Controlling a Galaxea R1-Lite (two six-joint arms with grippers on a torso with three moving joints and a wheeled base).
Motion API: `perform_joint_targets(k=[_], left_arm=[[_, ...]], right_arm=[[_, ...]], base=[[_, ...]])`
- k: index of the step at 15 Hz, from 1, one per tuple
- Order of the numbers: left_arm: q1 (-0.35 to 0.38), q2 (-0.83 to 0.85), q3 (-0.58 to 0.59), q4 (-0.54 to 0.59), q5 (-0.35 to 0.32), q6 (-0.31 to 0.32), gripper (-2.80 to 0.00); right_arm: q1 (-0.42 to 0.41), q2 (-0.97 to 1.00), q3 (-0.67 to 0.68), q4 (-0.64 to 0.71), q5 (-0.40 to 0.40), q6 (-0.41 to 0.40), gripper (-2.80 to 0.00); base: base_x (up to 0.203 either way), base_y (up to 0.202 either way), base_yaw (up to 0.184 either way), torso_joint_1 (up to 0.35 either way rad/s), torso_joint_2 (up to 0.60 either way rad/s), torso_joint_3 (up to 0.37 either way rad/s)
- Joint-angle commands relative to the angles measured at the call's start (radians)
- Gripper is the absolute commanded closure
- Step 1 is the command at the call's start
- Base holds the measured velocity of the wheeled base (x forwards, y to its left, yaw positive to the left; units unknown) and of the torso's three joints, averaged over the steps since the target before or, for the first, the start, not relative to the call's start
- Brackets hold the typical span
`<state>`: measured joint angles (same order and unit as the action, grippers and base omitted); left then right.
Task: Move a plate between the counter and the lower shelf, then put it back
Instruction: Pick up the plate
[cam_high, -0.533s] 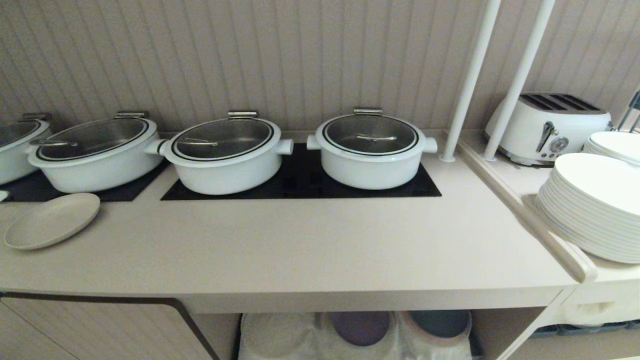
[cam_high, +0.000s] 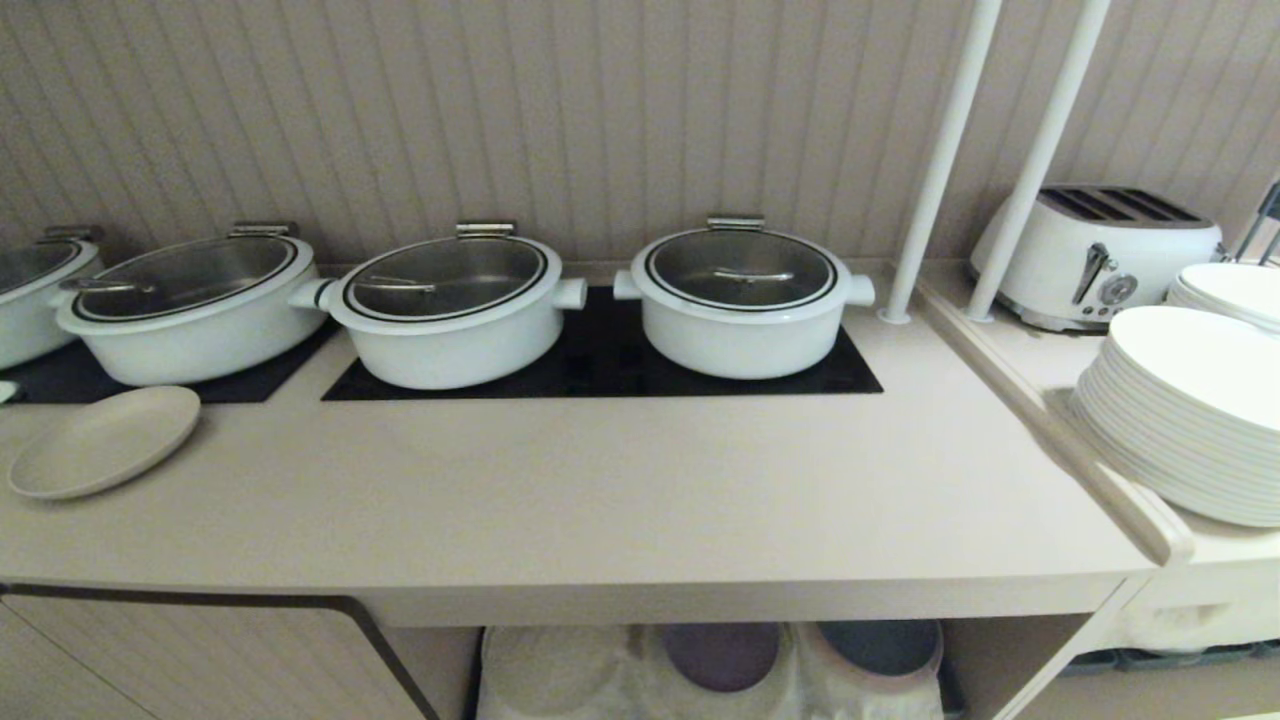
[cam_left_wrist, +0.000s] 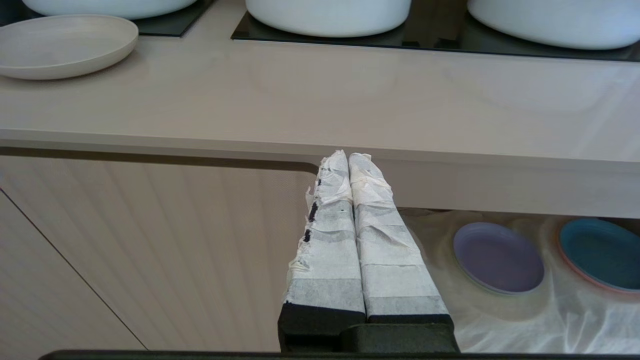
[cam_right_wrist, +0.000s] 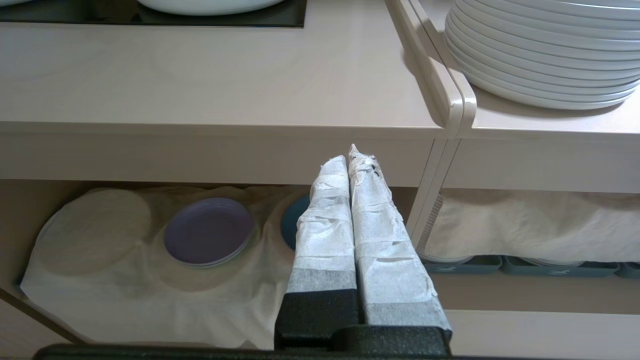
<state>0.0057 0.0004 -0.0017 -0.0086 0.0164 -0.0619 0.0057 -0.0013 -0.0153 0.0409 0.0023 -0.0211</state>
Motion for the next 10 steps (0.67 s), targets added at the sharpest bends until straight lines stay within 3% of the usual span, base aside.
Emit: perform_joint_targets(k=[1, 10], left_arm=[[0.000, 0.001, 0.000, 0.001, 0.002, -0.001, 0.00], [0.000, 0.001, 0.000, 0.001, 0.004, 0.001, 0.00]], right_arm=[[0.000, 0.001, 0.000, 0.001, -0.001, -0.001, 0.00], [0.000, 0.001, 0.000, -0.001, -0.002, -0.005, 0.00]], base=[[0.000, 0.000, 0.000, 0.000, 0.00, 0.000], [0.000, 0.000, 0.000, 0.000, 0.00, 0.000]])
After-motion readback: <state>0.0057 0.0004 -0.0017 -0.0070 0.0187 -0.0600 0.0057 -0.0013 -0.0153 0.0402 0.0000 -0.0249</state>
